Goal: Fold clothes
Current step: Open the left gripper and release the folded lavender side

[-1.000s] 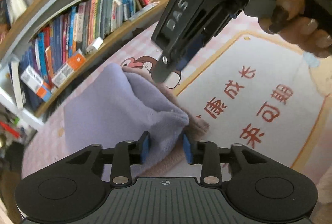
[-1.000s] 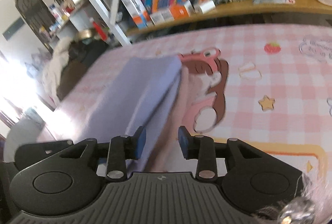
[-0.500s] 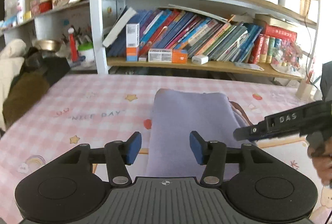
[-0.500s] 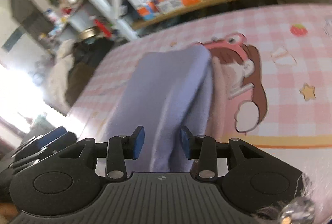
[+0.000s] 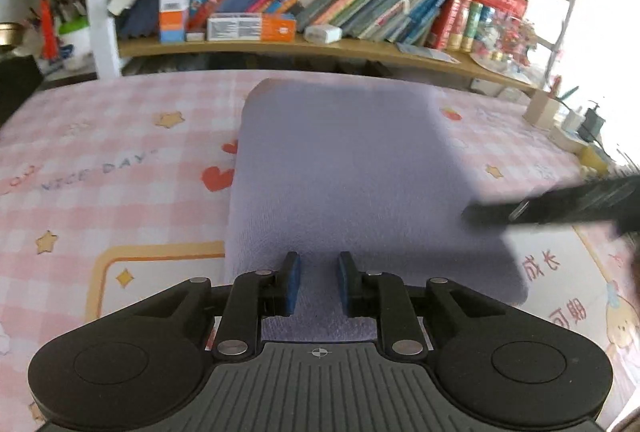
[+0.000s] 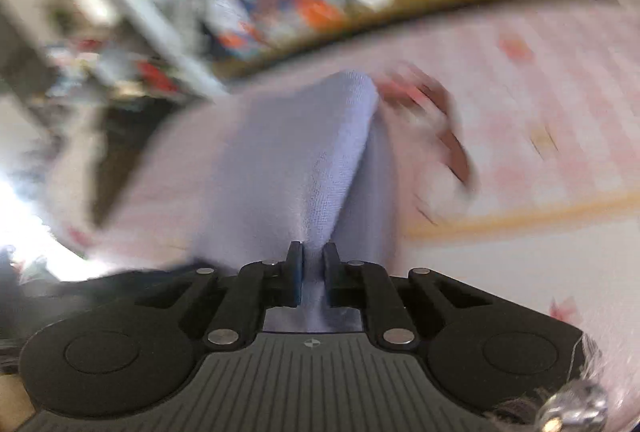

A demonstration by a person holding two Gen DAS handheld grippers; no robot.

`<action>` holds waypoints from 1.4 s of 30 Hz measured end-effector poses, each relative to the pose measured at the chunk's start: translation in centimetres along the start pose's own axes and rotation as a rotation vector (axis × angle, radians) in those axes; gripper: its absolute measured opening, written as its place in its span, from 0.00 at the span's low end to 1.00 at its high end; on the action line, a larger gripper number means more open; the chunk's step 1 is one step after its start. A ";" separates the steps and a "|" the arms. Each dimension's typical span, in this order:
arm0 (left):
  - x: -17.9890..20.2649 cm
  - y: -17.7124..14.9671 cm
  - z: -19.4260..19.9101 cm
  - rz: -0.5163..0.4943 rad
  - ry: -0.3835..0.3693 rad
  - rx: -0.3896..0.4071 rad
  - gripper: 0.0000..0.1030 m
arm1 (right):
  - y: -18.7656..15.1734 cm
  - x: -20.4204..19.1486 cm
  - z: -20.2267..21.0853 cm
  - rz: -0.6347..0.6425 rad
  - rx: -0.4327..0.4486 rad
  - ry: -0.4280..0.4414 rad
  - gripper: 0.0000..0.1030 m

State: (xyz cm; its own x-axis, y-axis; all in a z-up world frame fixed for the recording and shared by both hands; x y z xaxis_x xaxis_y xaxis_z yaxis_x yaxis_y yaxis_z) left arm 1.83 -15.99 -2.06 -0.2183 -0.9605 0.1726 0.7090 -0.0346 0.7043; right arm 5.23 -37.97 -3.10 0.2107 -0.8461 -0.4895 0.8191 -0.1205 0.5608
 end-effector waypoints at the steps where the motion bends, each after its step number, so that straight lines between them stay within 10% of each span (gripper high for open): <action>1: 0.0 0.1 0.0 -0.011 -0.006 -0.002 0.21 | -0.2 0.6 -0.6 -0.027 -0.001 -0.004 0.10; 6: -0.4 0.7 1.2 -0.053 -0.038 0.019 0.22 | 0.3 0.3 -0.4 -0.043 0.023 -0.031 0.15; 9: -0.9 1.3 2.2 -0.067 -0.056 0.070 0.22 | 1.1 -0.3 0.1 -0.038 0.077 -0.059 0.39; 14: -1.9 2.3 1.2 -0.055 -0.093 0.067 0.22 | 2.4 -0.4 -2.2 -0.097 0.067 -0.065 0.36; 16: -2.0 2.0 -0.1 -0.070 -0.094 0.024 0.22 | 2.8 -0.6 -2.8 -0.112 0.063 -0.068 0.12; 21: -2.8 1.8 -0.7 -0.028 -0.134 0.018 0.23 | 2.7 -3.1 -0.3 0.000 0.200 -0.067 0.12; 30: -3.3 1.7 -0.9 -0.031 -0.173 0.009 0.23 | 1.8 -2.5 -3.8 0.017 0.081 -0.245 0.14; 33: -3.1 1.8 -0.4 -0.042 -0.173 0.007 0.27 | 1.5 -2.8 -3.0 0.021 0.086 -0.251 0.20; 38: -2.5 1.5 1.4 -0.069 -0.171 0.042 0.65 | 0.1 -3.0 -0.7 0.008 0.103 -0.258 0.64; 42: -2.6 1.1 2.8 -0.080 -0.165 0.071 0.80 | -1.1 -3.2 1.1 -0.001 0.116 -0.263 0.75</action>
State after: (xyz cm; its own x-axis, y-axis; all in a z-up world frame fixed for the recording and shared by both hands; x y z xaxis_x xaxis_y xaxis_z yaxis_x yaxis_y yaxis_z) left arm 1.29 -12.77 0.27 -0.3833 -0.8969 0.2207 0.6374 -0.0839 0.7660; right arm 3.07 -35.71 -1.45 0.0512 -0.9498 -0.3086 0.7493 -0.1677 0.6406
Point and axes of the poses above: each gripper's, at about its wrist camera, not at the fingertips, and z roughly against the way its jaws point, x to its right, y to its top, the point moved 1 cm from there along -z, roughly the way its jaws point, and after that the axes turned 2 degrees about -y, right-handed, at the moved point
